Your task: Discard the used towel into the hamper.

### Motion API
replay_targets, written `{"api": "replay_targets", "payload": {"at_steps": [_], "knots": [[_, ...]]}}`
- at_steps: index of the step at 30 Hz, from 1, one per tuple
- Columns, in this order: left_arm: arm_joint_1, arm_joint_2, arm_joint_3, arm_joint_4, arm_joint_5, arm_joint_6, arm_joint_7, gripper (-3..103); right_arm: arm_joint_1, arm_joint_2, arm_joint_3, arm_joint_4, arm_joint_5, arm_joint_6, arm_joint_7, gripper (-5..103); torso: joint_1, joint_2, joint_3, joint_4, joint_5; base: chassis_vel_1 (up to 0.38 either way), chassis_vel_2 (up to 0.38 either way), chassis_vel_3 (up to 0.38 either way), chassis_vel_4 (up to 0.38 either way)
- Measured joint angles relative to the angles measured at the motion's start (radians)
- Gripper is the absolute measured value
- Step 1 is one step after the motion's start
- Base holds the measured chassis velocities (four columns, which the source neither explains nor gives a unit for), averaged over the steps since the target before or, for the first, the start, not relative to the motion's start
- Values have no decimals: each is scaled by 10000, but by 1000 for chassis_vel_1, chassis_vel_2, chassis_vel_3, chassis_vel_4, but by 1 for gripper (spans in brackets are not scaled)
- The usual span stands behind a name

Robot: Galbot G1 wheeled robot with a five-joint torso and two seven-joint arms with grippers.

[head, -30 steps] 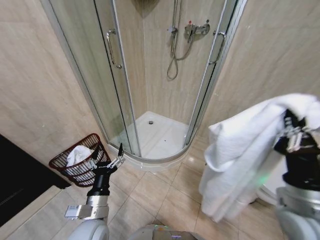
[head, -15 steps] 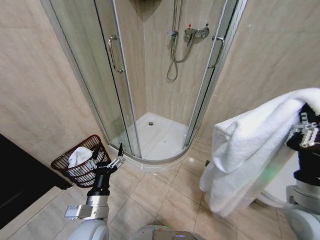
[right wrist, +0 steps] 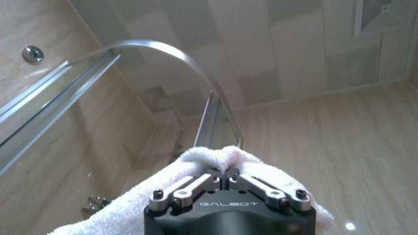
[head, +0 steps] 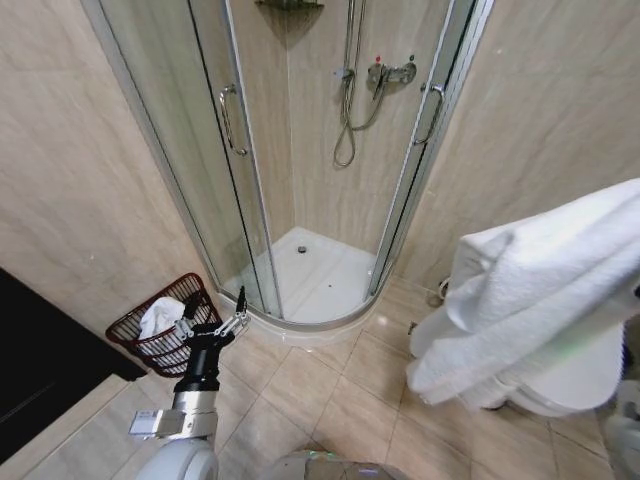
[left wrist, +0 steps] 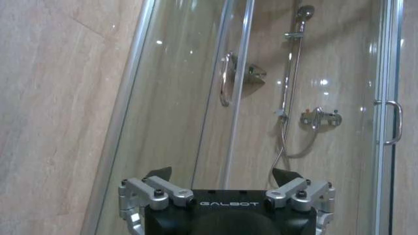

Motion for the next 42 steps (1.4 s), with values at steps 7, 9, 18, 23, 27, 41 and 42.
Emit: {"api": "replay_targets", "payload": {"at_steps": [7, 9, 18, 23, 27, 41, 42], "knots": [[0, 0, 0, 0, 0, 0, 0, 100, 64, -17, -53, -5, 26, 24, 50, 2, 123, 288, 162, 0, 1, 0, 0, 0, 0], [0, 0, 0, 0, 0, 0, 0, 100, 72, -30, -79, -7, 59, 62, 80, 2, 178, 404, 225, 0, 1, 0, 0, 0, 0], [0, 0, 0, 0, 0, 0, 0, 100, 97, -129, -1, -14, 321, 130, 18, 2, 351, 810, 456, 0, 1, 0, 0, 0, 0], [0, 0, 0, 0, 0, 0, 0, 100, 242, -91, -73, -14, 313, 156, -8, 2, 452, 1047, 593, 0, 0, 0, 0, 0, 0], [0, 0, 0, 0, 0, 0, 0, 100, 275, -14, -155, -15, 269, 191, -22, 2, 524, 1219, 693, 0, 0, 0, 0, 0, 0], [0, 0, 0, 0, 0, 0, 0, 100, 391, -92, 16, -17, 437, 282, -110, 2, 785, 1845, 1060, 0, 0, 0, 0, 0, 0], [0, 0, 0, 0, 0, 0, 0, 100, 388, -81, 1, -17, 445, 276, -110, 2, 814, 1911, 1098, 0, 1, 0, 0, 0, 0]]}}
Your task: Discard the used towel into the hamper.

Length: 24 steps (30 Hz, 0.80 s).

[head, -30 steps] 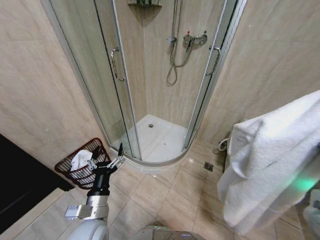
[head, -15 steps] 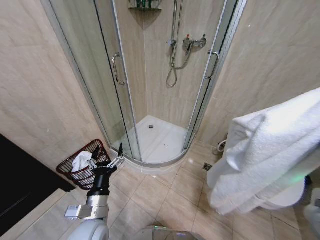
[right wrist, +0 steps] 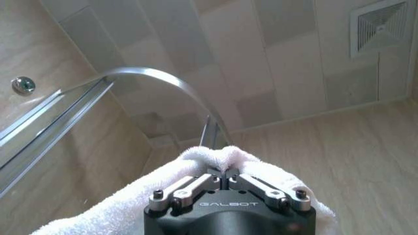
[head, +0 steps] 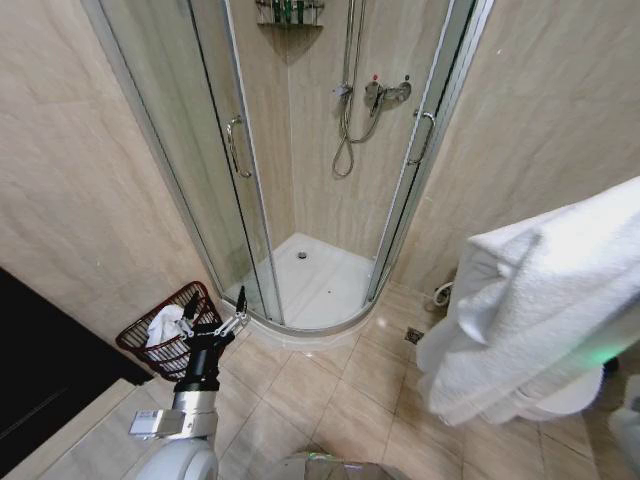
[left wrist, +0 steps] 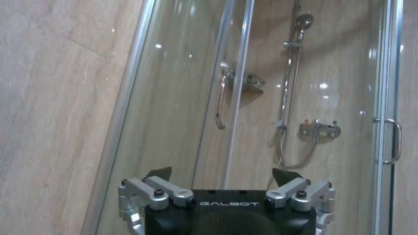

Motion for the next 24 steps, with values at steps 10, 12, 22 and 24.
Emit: {"api": "replay_targets", "payload": {"at_steps": [10, 12, 22, 24], "knots": [[0, 1, 0, 0, 0, 0, 0, 100, -50, -81, 18, 0, 60, -35, 3, 2, 204, 454, 248, 0, -1, 0, 0, 0, 0], [0, 0, 0, 0, 0, 0, 0, 100, -45, -81, -205, 0, -48, -138, 29, 2, 259, 584, 322, 0, 0, 0, 0, 0, 0], [0, 0, 0, 0, 0, 0, 0, 100, -75, -369, -91, 0, -89, -316, 214, 2, 472, 1047, 576, 0, -1, 0, 0, 0, 0], [0, 1, 0, 0, 0, 0, 0, 100, -121, -289, -95, 0, -100, -271, 179, 2, 501, 1117, 615, 0, -1, 0, 0, 0, 0]]}}
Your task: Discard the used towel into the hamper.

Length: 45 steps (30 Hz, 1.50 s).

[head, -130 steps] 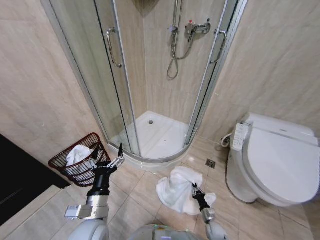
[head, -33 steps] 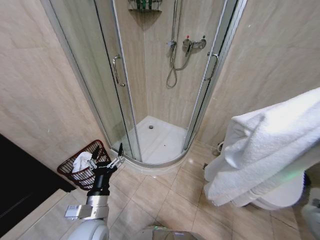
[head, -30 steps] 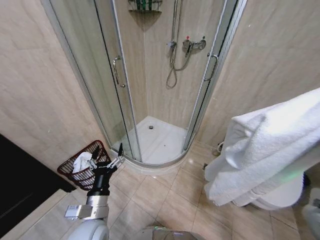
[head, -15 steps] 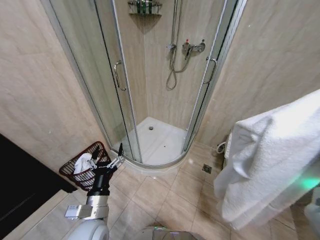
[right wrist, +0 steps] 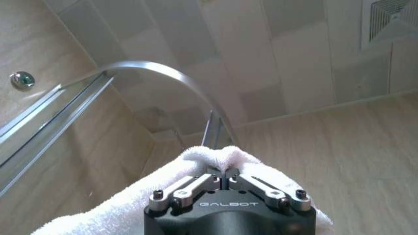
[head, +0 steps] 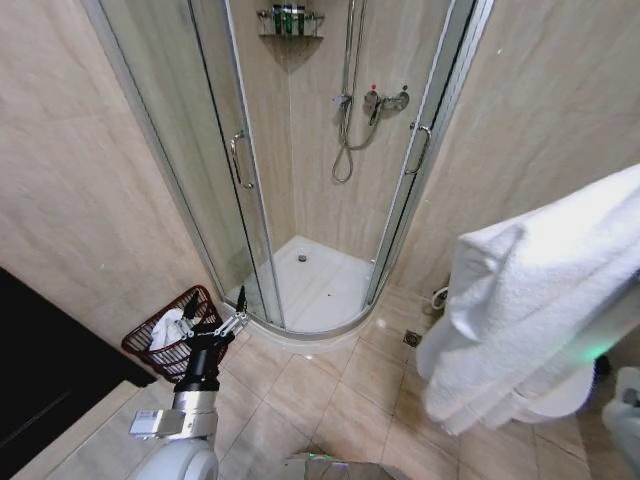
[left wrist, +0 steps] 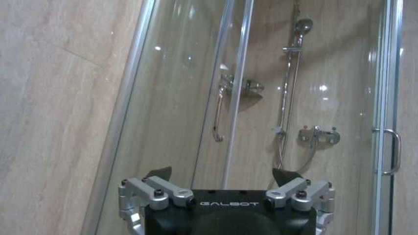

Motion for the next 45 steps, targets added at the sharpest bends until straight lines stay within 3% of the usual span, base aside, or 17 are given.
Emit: {"api": "replay_targets", "payload": {"at_steps": [22, 45], "knots": [[0, 0, 0, 0, 1, 0, 0, 100, -136, 442, -33, -4, -145, 375, -33, 2, 506, 1131, 624, 0, 0, 0, 0, 0, 0], [0, 0, 0, 0, 0, 0, 0, 100, -383, 209, 590, -139, 99, 737, 62, 2, 1057, 2355, 1298, 0, 0, 0, 0, 0, 0]]}}
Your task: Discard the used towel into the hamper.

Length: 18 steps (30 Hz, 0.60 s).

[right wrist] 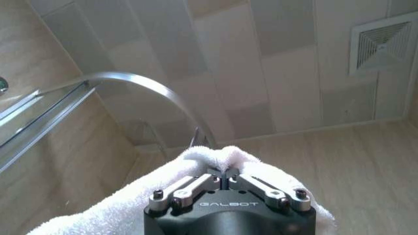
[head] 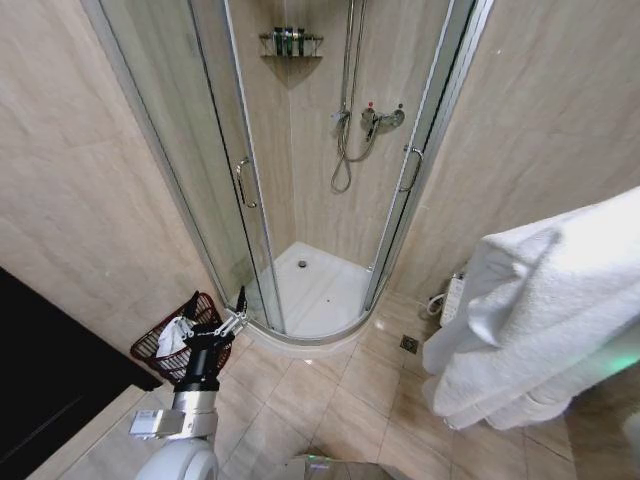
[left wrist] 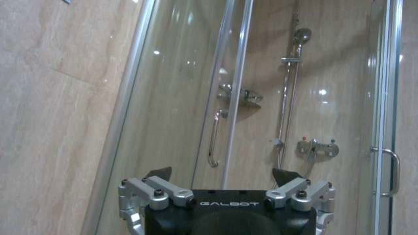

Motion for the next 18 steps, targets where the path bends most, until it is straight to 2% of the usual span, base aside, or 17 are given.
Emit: {"api": "replay_targets", "payload": {"at_steps": [18], "knots": [[0, 0, 0, 0, 0, 0, 0, 100, 39, -141, -275, 104, -252, 110, -56, 2, 415, 921, 505, 0, -1, 0, 0, 0, 0]]}}
